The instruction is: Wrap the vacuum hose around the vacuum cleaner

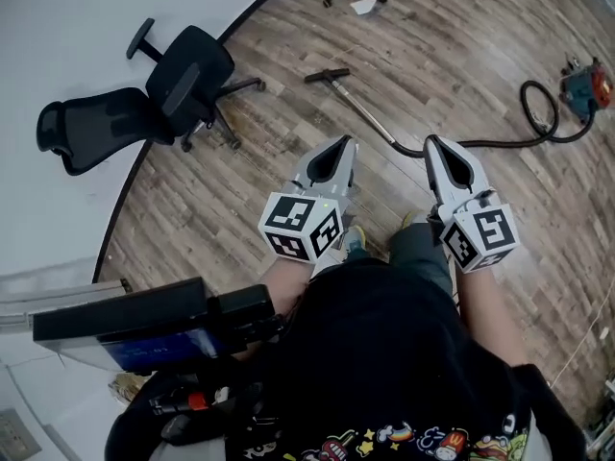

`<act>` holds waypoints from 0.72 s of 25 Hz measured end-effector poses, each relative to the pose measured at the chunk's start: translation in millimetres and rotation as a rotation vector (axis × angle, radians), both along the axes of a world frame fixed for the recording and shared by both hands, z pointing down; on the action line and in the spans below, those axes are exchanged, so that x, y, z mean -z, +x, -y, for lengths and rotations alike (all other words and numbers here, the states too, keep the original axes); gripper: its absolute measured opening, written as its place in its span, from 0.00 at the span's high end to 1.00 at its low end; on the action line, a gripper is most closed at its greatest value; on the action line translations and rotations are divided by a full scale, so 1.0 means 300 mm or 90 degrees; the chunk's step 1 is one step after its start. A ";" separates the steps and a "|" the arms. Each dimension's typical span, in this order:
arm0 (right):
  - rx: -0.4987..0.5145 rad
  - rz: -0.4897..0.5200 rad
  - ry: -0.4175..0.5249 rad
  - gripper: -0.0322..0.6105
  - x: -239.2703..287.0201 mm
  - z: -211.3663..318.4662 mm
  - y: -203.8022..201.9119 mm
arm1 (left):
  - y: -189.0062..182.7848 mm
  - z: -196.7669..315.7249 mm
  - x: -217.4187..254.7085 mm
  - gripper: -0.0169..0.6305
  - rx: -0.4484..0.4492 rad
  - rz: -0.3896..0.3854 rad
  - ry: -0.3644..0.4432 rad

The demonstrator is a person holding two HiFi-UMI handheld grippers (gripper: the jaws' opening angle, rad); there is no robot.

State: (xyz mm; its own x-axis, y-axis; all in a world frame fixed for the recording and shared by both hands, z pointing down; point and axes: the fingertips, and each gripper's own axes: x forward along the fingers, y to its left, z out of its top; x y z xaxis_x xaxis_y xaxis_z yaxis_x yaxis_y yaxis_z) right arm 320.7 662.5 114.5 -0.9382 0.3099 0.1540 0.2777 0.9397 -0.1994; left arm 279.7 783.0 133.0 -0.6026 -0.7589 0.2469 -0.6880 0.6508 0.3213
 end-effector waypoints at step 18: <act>0.057 -0.079 -0.044 0.91 -0.253 0.631 -0.608 | -0.617 0.543 -0.166 0.97 0.058 -0.057 -0.053</act>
State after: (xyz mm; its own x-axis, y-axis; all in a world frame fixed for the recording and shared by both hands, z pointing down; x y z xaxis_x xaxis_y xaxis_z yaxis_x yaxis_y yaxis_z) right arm 138.3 473.3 190.5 -0.8814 0.4056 0.2421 0.3295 0.8952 -0.3000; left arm 94.7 620.0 182.8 -0.6407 -0.6767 0.3628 -0.5954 0.7362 0.3216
